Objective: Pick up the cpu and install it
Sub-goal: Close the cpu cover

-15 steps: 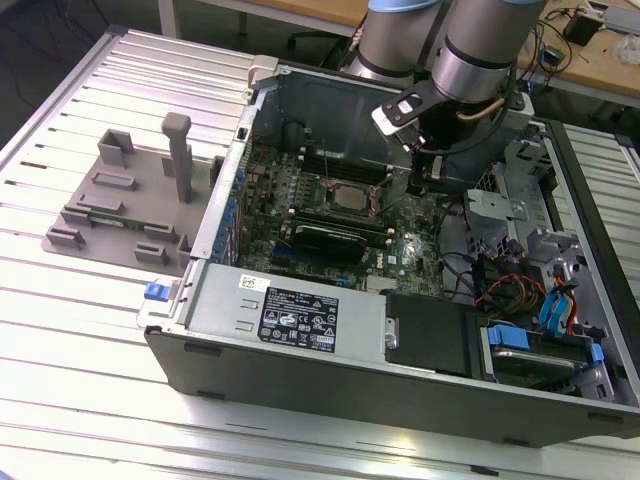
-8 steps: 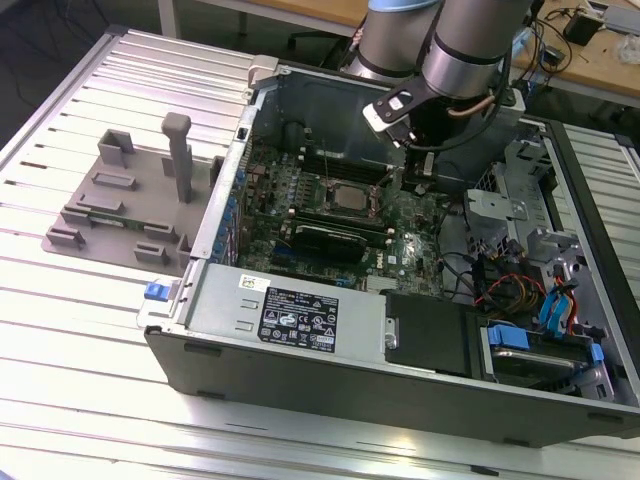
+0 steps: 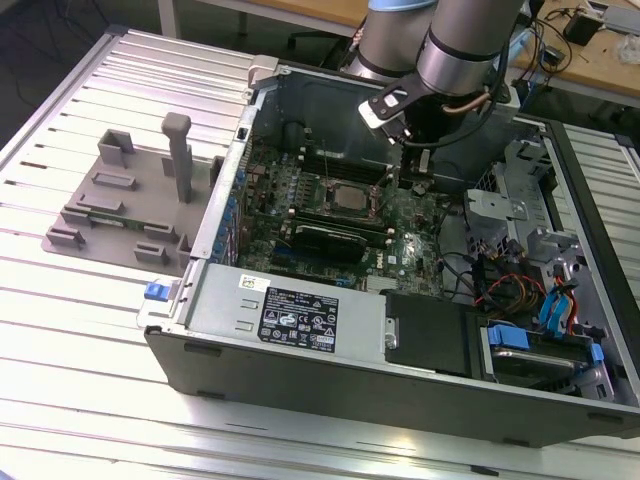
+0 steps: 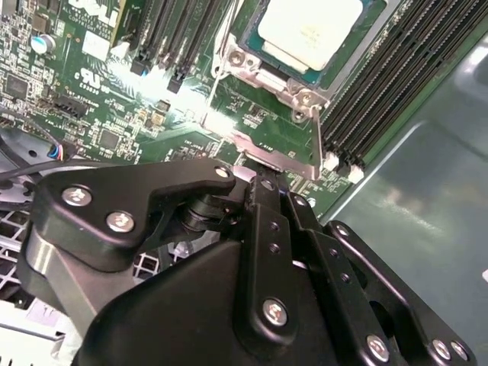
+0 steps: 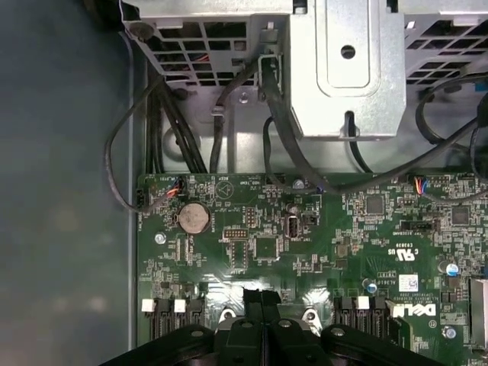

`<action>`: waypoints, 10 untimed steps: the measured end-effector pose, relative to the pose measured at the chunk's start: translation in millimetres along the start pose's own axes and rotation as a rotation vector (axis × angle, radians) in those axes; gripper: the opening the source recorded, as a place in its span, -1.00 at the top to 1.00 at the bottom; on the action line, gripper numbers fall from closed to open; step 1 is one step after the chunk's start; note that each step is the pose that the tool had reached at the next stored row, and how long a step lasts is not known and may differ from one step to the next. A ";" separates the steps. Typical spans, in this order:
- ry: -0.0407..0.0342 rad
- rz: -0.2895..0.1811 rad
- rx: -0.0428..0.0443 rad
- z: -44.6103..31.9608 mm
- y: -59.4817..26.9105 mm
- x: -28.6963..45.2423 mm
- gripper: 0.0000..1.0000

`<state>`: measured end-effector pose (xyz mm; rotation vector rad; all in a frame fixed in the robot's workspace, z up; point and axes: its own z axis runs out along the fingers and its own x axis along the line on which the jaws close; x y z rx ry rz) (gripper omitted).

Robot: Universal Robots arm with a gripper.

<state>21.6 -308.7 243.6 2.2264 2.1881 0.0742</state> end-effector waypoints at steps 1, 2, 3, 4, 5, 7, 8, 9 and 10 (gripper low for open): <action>-0.0001 0.000 -0.0002 -0.1 -1.6 0.7 0.79; -0.0002 0.000 -0.0003 -0.2 -3.0 1.3 0.79; -0.0001 0.000 -0.0004 -0.2 -3.1 1.3 0.79; -0.0003 0.000 -0.0003 -0.2 -3.1 1.3 0.79; -0.0011 0.000 -0.0004 -0.1 -3.1 1.3 0.79; -0.0011 0.001 0.0105 0.0 -3.1 1.4 0.79; -0.0014 0.001 0.0243 0.1 -3.0 1.3 0.79; -0.0019 0.001 0.0487 0.2 -2.8 1.1 0.79; -0.0019 0.001 0.0488 0.2 -2.8 1.1 0.79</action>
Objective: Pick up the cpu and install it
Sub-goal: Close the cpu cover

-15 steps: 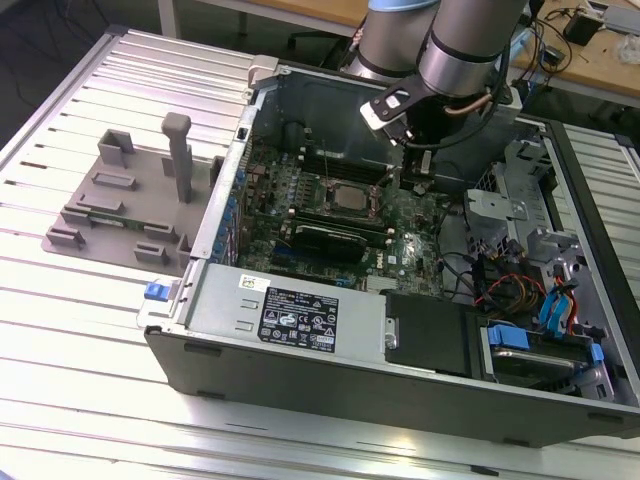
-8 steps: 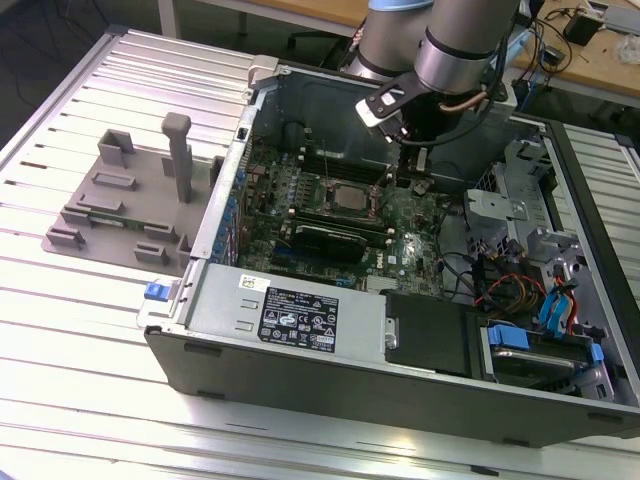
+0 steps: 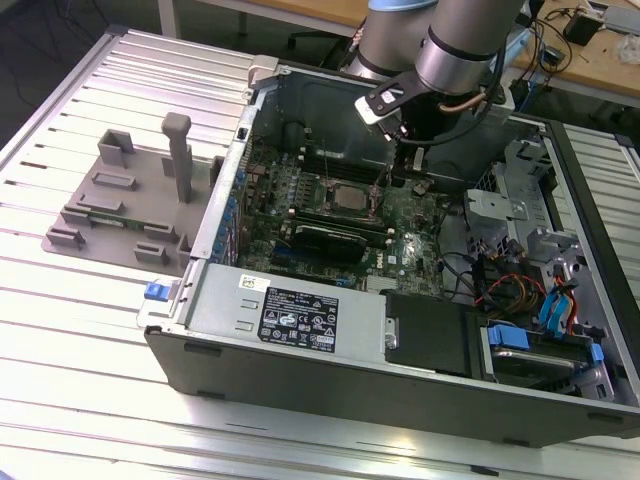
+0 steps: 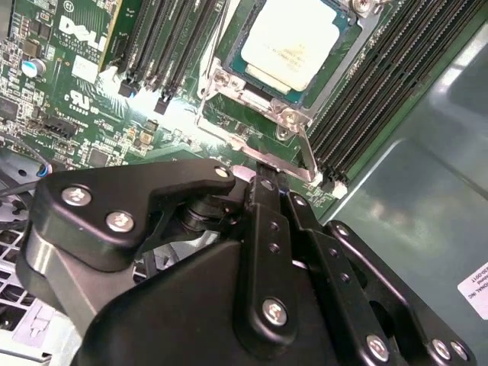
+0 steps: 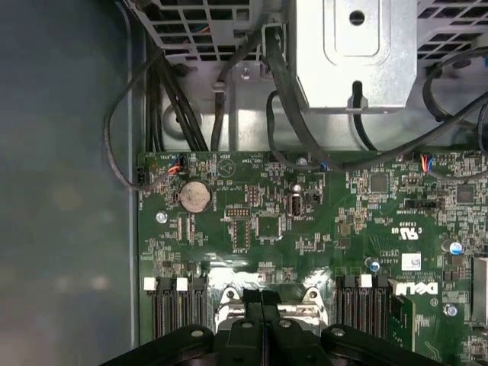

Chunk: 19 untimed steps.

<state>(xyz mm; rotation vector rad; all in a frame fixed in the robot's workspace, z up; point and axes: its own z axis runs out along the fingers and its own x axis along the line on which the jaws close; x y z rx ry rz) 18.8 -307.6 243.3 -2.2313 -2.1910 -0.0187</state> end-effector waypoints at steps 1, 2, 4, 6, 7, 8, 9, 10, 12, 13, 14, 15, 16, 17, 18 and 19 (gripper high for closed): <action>0.0000 0.000 0.0000 0.0 0.0 0.0 0.79; 0.0001 0.000 0.0000 0.0 0.0 0.0 0.79; 0.0002 0.000 -0.0001 0.2 -1.6 0.0 0.79; 0.0003 0.000 -0.0002 0.3 -5.2 -0.2 0.79; 0.0002 0.000 -0.0001 0.3 -6.8 -0.2 0.79; 0.0001 0.000 0.0000 0.3 -8.3 -0.3 0.79; 0.0002 0.000 -0.0001 0.3 -10.1 -0.3 0.79; 0.0002 0.000 -0.0001 0.3 -10.9 -0.4 0.79; 0.0002 0.000 -0.0001 0.3 -12.4 -0.4 0.79; 0.0001 0.000 -0.0001 0.3 -12.4 -0.4 0.79; 0.0002 0.000 -0.0001 0.3 -12.5 -0.4 0.79; 0.0002 0.000 0.0000 0.3 -13.3 -0.4 0.79; 0.0002 0.000 -0.0002 0.4 -15.2 -0.4 0.79; 0.0001 0.000 -0.0009 0.4 -20.7 -0.5 0.79; 0.0001 0.000 -0.0014 0.5 -25.7 -0.6 0.79; 0.0002 0.000 -0.0018 0.8 -29.3 -0.7 0.79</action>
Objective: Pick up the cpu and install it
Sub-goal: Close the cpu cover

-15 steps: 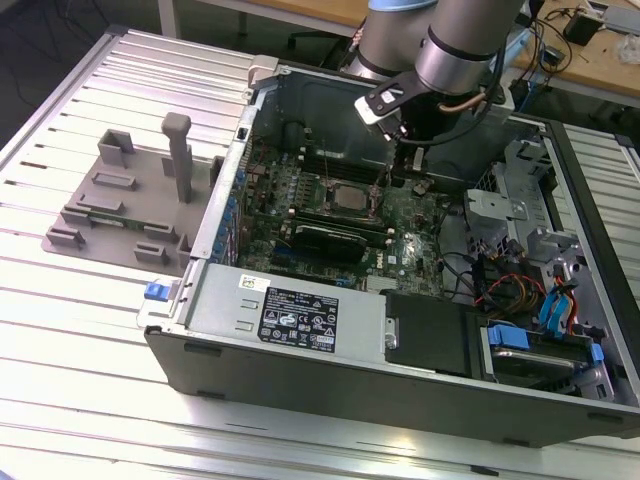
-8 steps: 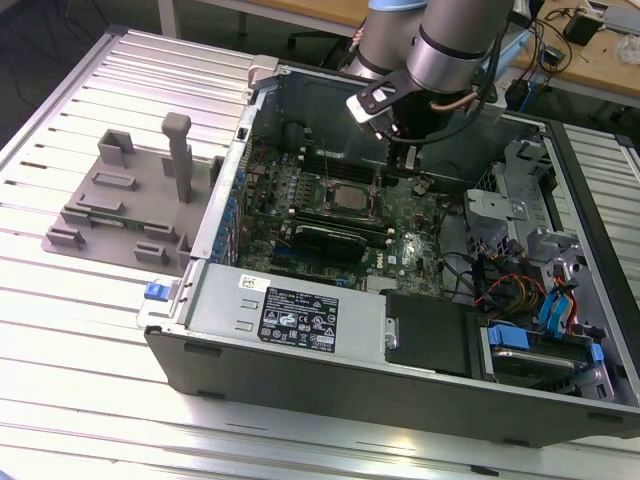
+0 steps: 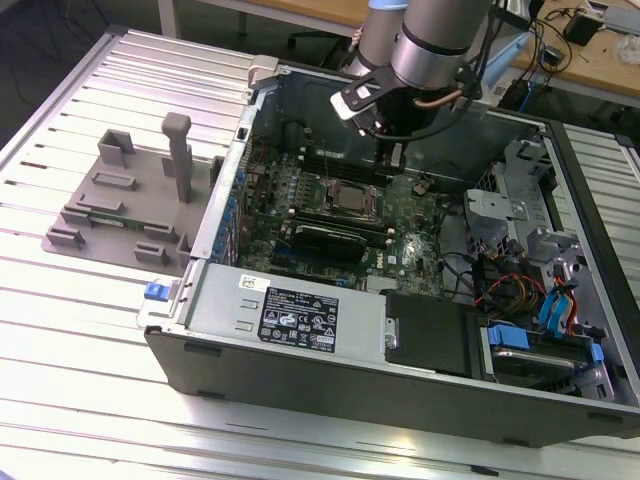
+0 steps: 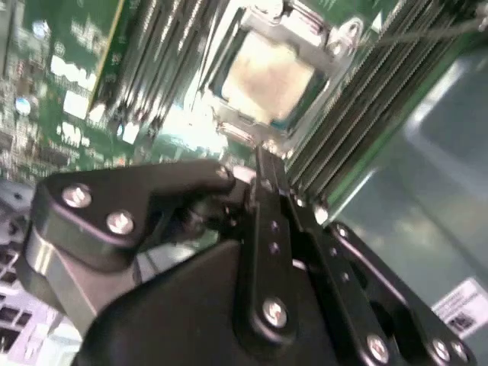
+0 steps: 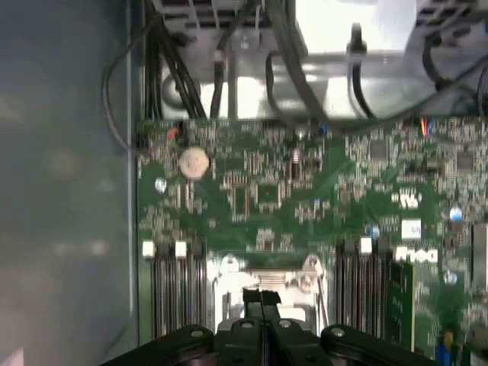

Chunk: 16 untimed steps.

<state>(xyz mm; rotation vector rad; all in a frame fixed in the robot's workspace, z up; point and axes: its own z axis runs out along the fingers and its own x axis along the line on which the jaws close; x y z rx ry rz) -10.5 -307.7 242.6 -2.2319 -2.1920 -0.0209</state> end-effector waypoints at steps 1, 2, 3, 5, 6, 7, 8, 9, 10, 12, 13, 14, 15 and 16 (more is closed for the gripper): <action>0.0002 0.000 -0.0002 0.9 -4.7 0.0 0.79; 0.0000 0.000 -0.0001 2.7 -8.7 -0.2 0.79; -0.0001 0.000 0.0000 4.4 -10.4 -0.3 0.79; 0.0000 0.000 -0.0001 8.4 -12.0 -0.4 0.79; 0.0001 0.000 -0.0001 10.1 -12.2 -0.6 0.79; 0.0001 0.000 -0.0001 12.3 -12.5 -0.7 0.79; 0.0000 0.000 0.0000 13.8 -12.9 -0.9 0.79; 0.0000 0.000 -0.0001 15.2 -13.6 -1.0 0.79; 0.0001 0.000 -0.0001 16.1 -14.6 -1.1 0.79; 0.0000 0.000 -0.0001 19.3 -20.4 -1.3 0.79; -0.0001 0.000 0.0000 21.1 -21.9 -1.4 0.79; 0.0000 0.000 0.0000 23.8 -23.1 -2.1 0.79; 0.0000 0.000 0.0000 25.3 -23.5 -3.1 0.79; 0.0000 0.000 0.0000 26.2 -23.8 -4.0 0.79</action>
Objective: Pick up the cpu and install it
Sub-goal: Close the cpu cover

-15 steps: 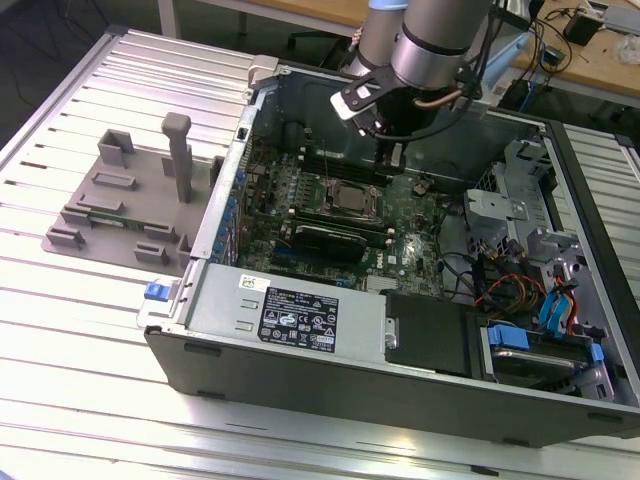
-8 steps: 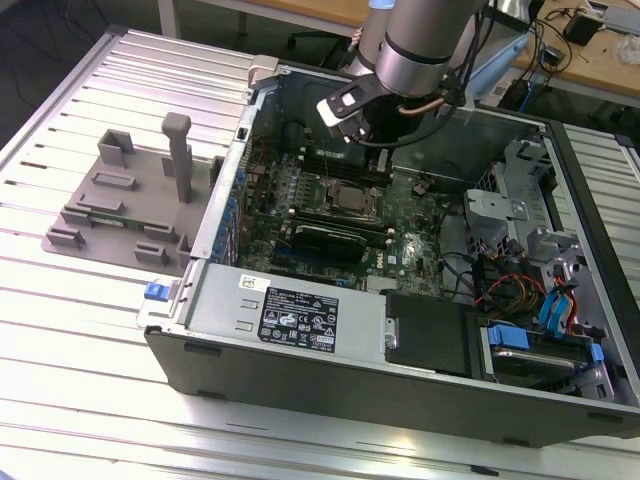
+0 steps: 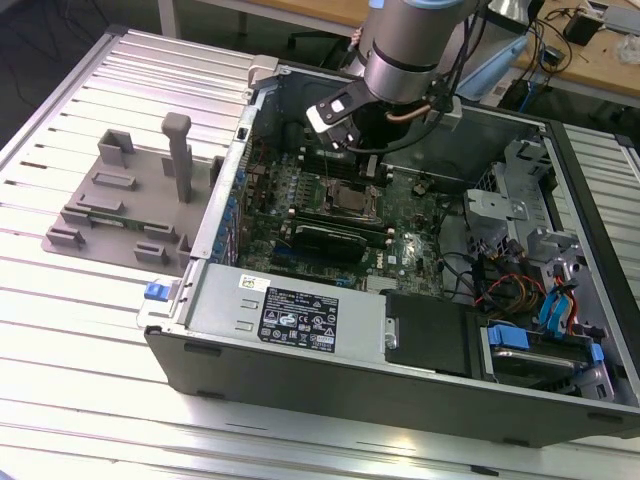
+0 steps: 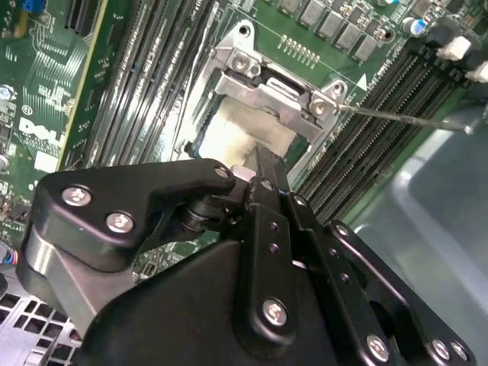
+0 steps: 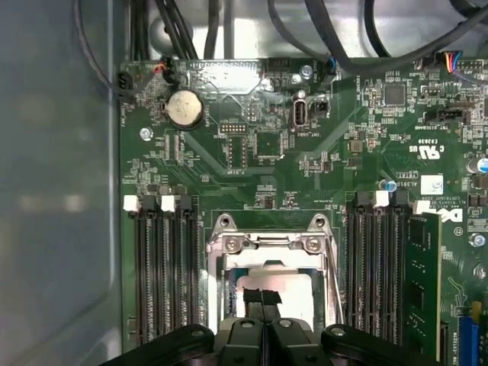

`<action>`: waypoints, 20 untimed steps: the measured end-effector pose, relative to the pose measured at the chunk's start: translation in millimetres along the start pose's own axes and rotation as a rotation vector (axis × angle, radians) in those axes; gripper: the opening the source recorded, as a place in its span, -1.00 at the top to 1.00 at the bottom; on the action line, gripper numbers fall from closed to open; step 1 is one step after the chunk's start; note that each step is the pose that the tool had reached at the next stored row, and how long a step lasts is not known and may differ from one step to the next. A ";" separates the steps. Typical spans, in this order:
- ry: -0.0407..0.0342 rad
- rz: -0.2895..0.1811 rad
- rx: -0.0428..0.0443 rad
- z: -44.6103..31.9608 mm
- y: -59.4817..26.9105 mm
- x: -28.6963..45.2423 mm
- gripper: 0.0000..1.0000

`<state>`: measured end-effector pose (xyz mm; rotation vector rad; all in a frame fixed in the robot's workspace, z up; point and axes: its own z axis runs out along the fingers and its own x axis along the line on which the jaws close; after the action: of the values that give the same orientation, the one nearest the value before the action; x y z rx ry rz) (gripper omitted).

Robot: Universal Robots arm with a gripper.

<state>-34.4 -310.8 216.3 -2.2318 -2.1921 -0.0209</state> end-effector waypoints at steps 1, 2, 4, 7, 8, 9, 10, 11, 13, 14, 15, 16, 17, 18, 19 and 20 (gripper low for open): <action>0.0001 0.000 0.0000 1.4 -0.4 -1.9 0.79; 0.0002 0.000 -0.0001 2.8 -0.4 -3.7 0.79; 0.0001 -0.002 -0.0001 4.1 -0.5 -4.5 0.79; -0.0001 -0.004 0.0001 4.7 -2.2 -4.6 0.79; 0.0000 -0.004 0.0001 4.9 -3.2 -4.6 0.79; 0.0001 -0.004 0.0001 5.2 -4.2 -4.6 0.79; 0.0003 -0.004 -0.0001 6.3 -5.3 -4.6 0.79; 0.0000 -0.004 0.0000 7.9 -5.9 -4.7 0.79; -0.0009 -0.004 0.0006 12.2 -6.1 -4.9 0.79; -0.0008 -0.004 0.0006 12.4 -6.1 -4.9 0.79; -0.0006 -0.004 0.0005 12.6 -6.1 -4.9 0.79; -0.0004 -0.004 0.0004 12.7 -6.0 -4.9 0.79; -0.0001 -0.004 0.0003 12.8 -5.8 -4.8 0.79; 0.0001 -0.004 0.0003 12.8 -5.2 -4.8 0.79; -0.0001 -0.004 0.0003 12.8 -3.9 -4.8 0.79; 0.0000 -0.004 0.0000 12.9 -3.0 -4.7 0.79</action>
<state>-37.5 -315.3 203.4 -2.2274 -2.1966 -0.0209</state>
